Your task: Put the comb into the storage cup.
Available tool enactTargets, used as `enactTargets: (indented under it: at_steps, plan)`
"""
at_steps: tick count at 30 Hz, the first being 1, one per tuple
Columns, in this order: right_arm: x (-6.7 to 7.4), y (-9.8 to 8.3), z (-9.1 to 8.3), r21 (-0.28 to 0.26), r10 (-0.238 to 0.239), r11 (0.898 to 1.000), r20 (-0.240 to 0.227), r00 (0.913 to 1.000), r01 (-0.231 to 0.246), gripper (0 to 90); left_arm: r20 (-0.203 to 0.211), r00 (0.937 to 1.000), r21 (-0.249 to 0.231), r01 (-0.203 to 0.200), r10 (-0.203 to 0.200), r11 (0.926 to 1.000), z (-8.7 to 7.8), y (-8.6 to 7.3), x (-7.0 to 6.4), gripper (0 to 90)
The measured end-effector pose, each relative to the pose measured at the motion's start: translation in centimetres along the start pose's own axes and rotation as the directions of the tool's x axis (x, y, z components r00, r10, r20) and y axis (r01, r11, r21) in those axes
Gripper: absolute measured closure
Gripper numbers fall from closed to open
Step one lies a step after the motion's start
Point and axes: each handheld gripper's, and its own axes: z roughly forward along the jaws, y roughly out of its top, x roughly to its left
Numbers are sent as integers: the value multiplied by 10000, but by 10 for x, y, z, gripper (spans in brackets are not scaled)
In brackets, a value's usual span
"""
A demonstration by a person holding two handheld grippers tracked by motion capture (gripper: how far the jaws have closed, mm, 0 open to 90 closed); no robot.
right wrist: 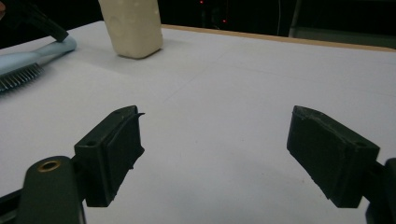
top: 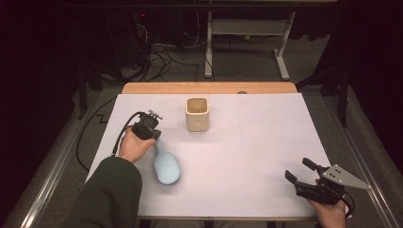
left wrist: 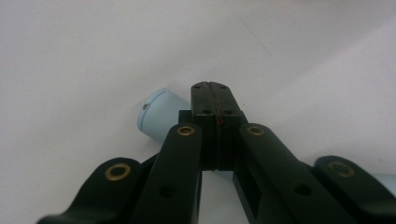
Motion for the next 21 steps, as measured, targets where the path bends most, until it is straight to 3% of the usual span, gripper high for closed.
enactTargets:
  at_steps: [9,14,21]
  plan:
    - [0,0,0,31,-12,10000,-35,10000,12,189,14,10000,29,35,-35,10000,2,2,1,900]
    - [0,0,0,4,-11,10000,-23,10000,11,189,-359,9982,610,-467,490,9970,11,12,-6,900]
    - [0,0,-1,-27,8,10000,-69,10000,-9,189,-488,9978,937,-408,455,9948,16,12,-6,900]
